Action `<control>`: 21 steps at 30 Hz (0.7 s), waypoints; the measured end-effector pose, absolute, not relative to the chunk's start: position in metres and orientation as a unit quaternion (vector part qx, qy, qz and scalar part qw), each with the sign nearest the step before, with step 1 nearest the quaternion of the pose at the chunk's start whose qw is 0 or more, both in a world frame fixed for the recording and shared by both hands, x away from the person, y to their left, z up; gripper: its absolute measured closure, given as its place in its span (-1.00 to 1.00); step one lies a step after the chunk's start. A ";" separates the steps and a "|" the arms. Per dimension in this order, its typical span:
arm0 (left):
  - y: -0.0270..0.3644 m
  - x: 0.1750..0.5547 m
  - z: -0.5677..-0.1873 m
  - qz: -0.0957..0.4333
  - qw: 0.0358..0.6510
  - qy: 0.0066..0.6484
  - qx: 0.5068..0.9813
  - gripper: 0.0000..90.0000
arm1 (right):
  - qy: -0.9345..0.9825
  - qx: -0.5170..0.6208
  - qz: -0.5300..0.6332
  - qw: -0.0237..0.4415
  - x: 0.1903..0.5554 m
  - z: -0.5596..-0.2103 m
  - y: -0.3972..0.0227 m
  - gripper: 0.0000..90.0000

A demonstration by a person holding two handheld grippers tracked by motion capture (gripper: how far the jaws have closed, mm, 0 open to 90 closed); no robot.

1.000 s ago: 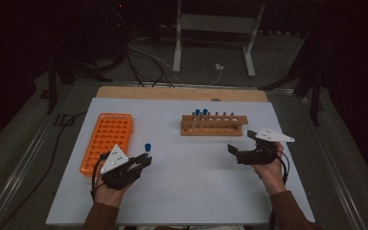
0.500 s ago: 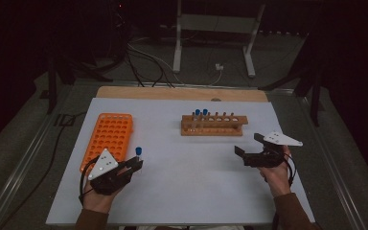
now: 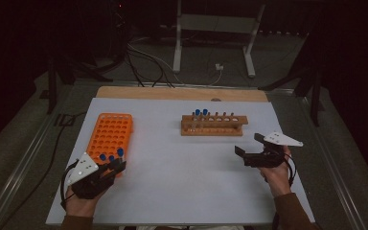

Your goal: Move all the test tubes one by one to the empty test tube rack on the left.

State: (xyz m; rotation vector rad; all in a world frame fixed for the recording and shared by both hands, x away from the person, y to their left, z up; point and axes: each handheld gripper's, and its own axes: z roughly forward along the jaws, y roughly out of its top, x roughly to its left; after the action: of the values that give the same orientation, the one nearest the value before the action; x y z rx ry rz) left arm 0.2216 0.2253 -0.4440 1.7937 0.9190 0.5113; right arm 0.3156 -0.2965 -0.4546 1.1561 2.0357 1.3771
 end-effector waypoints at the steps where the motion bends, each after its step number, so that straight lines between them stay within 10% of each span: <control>1: 0.228 0.221 -0.445 0.213 0.506 0.384 0.743 0.73 | 0.733 0.416 0.496 0.211 0.316 -0.455 -0.297 -1.00; 21: 0.287 0.216 -0.458 0.268 0.498 0.465 0.681 0.73 | 0.733 0.414 0.498 0.209 0.315 -0.455 -0.295 -1.00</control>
State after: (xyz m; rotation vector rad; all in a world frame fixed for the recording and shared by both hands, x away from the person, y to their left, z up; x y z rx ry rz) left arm 0.2156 0.2870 -0.4575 1.6495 1.1247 0.6485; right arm 0.3154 -0.2949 -0.4554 1.1526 2.0384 1.3861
